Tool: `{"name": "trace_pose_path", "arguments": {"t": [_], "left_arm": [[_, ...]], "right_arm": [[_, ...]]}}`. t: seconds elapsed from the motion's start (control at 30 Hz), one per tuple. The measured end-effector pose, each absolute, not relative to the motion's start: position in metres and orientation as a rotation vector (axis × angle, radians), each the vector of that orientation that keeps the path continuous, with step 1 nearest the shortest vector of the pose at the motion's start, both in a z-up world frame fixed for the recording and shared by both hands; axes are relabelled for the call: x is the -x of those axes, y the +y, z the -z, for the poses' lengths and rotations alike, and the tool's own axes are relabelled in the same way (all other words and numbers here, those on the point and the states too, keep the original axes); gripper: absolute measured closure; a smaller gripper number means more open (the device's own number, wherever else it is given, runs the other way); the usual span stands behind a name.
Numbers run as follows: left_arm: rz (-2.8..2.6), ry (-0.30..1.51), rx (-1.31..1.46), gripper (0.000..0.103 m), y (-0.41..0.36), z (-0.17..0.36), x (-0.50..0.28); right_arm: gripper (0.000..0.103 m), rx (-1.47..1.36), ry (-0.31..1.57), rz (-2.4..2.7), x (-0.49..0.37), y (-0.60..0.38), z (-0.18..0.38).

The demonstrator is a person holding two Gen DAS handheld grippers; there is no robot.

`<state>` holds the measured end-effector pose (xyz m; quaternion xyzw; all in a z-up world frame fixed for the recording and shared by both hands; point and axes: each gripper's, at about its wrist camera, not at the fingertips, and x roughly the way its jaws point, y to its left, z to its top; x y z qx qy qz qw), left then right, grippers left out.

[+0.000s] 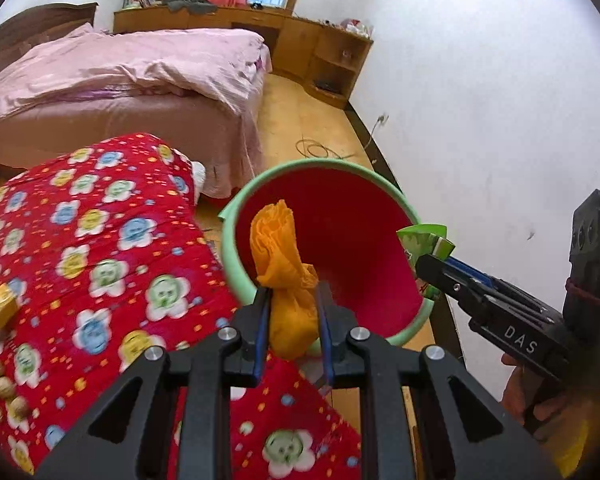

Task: Collect trash
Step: 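Open the left tool to drop the orange bag while the right tool drops the packet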

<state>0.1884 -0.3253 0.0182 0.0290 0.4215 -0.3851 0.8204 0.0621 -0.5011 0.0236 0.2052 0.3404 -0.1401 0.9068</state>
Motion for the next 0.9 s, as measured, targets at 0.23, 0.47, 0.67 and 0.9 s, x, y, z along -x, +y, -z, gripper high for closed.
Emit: {"name": "trace_pose_path", "arguments": {"t": [0.23,0.47,0.67,0.9], "left_arm": [[0.819,0.911,-0.109,0.067,-0.347,-0.004,-0.194],[0.795,0.896,-0.100,0.056,-0.340,-0.006,-0.193],[0.769,0.884,-0.066,0.056,-0.321,-0.016,-0.189],[0.703,0.856,-0.051,0.056,-0.279,-0.029,-0.187]], "right_arm": [[0.058,-0.454,0.725,0.298,-0.070,-0.521,-0.004],[0.052,-0.476,0.711,0.300,-0.070,-0.525,0.001],[0.037,-0.467,0.688,0.291,-0.066,-0.517,-0.008],[0.036,-0.458,0.659,0.278,-0.060,-0.502,-0.021]]}}
